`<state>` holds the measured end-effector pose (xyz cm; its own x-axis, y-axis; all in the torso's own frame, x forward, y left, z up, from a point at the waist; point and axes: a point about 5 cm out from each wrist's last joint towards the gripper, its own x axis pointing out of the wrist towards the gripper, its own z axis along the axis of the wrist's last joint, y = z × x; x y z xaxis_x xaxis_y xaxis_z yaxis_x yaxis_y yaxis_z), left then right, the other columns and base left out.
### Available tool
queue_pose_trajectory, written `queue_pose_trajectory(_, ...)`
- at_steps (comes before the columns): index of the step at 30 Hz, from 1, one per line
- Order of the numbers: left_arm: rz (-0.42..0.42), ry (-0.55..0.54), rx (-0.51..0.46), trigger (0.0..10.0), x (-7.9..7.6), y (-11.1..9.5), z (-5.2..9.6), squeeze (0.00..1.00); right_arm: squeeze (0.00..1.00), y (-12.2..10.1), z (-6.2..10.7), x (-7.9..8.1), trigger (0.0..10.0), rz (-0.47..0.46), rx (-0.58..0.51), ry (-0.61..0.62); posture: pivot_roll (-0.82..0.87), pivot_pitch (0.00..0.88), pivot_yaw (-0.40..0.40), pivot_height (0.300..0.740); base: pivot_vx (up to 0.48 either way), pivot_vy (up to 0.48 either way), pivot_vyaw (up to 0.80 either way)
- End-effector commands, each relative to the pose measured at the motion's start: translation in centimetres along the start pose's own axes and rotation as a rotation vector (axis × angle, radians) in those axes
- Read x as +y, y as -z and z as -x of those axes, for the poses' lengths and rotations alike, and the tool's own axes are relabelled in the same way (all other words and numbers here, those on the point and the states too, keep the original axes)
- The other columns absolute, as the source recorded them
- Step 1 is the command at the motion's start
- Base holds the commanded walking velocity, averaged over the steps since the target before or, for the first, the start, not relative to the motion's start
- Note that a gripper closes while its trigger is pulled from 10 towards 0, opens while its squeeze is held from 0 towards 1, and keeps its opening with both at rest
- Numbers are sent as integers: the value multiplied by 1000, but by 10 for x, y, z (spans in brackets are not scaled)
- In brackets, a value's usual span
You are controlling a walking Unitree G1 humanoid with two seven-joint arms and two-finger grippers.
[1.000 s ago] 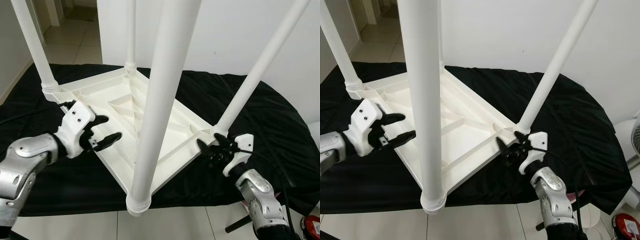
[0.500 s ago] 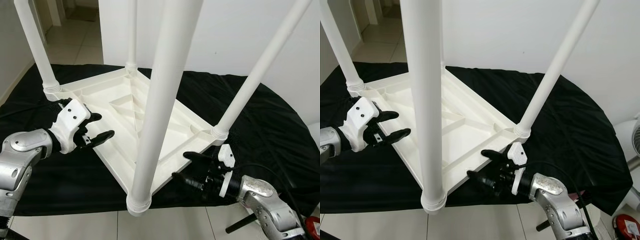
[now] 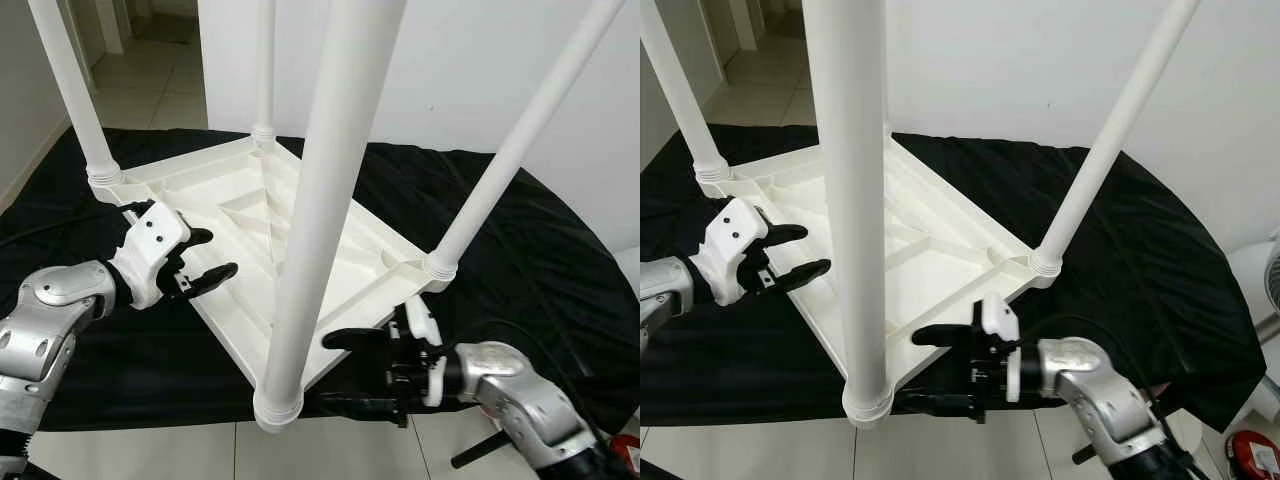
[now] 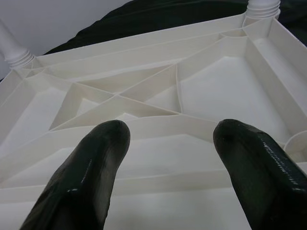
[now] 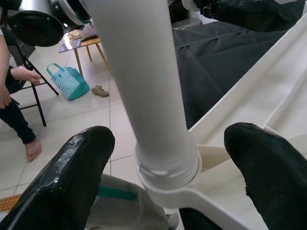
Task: Building children table
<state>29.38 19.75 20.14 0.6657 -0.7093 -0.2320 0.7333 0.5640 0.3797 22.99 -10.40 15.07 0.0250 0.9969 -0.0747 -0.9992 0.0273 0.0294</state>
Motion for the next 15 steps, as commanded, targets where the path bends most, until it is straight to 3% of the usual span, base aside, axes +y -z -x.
queue_pose_trajectory(1,-16,69,-1,10000,-4,-1,-3,0,0,3,-8,-3,10000,-17,17,-29,65,0,-101,740,0,0,0)
queue_pose_trajectory(11,-16,54,-4,10000,-3,-1,-1,0,0,7,-31,-8,10000,-31,-17,-50,76,0,-108,740,0,0,0)
queue_pose_trajectory(13,-15,50,-4,10000,-3,-1,0,0,0,6,-51,-14,10000,-49,-74,-26,80,0,-106,740,0,0,0)
queue_pose_trajectory(15,-14,50,-4,10000,-3,-1,0,0,0,5,-56,-15,10000,-55,-90,-20,80,0,-106,740,0,0,0)
